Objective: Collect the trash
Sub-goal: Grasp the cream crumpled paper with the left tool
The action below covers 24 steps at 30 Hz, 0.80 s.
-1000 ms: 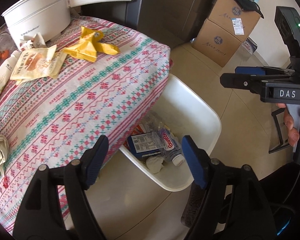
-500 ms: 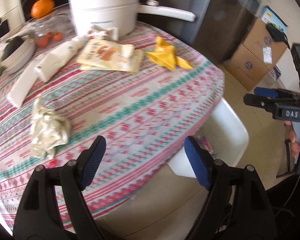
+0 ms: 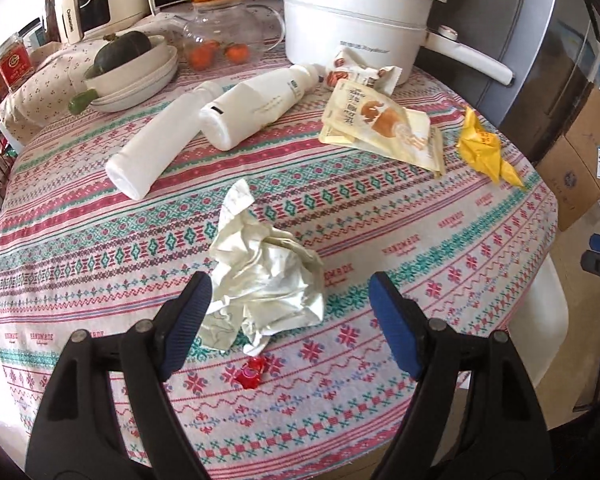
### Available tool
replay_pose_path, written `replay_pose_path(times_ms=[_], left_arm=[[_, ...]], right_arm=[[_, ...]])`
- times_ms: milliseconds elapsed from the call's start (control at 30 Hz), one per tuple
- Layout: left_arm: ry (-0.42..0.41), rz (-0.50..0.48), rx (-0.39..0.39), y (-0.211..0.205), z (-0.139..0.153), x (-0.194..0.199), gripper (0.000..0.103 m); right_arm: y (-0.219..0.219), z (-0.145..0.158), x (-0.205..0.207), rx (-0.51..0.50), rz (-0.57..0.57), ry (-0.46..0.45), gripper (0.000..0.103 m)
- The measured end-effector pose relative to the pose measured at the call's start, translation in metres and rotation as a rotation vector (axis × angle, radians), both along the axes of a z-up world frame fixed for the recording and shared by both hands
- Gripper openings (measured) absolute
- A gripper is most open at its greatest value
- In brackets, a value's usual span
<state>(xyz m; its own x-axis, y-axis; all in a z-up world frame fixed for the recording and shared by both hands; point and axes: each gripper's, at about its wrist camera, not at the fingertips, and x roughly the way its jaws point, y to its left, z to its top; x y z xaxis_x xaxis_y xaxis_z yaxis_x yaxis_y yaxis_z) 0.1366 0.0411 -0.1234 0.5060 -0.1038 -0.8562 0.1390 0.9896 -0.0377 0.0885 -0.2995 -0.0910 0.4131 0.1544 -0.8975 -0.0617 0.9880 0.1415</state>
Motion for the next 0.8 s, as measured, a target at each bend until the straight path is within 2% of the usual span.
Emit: replay_pose_path(times_ms=[167, 300, 467, 600, 800], left_arm=[[0.078, 0.053, -0.038, 0.015, -0.025, 0.014, 0.081], [0.094, 0.072, -0.047, 0.016, -0.03, 0.016, 0.06], [0.08, 0.056, -0.042, 0.011, -0.022, 0.012, 0.038], [0.067, 0.046, -0.059, 0.011, -0.008, 0.003, 0.035], [0.003, 0.002, -0.104, 0.006, 0.026, -0.015, 0.034]], right_arm=[[0.002, -0.005, 0.002, -0.003, -0.007, 0.014, 0.08], [0.003, -0.007, 0.005, -0.002, -0.016, 0.021, 0.08], [0.002, -0.008, 0.008, 0.006, -0.036, 0.022, 0.08], [0.0, -0.007, 0.014, 0.01, -0.058, 0.012, 0.08], [-0.003, -0.005, 0.038, 0.033, -0.102, -0.038, 0.08]])
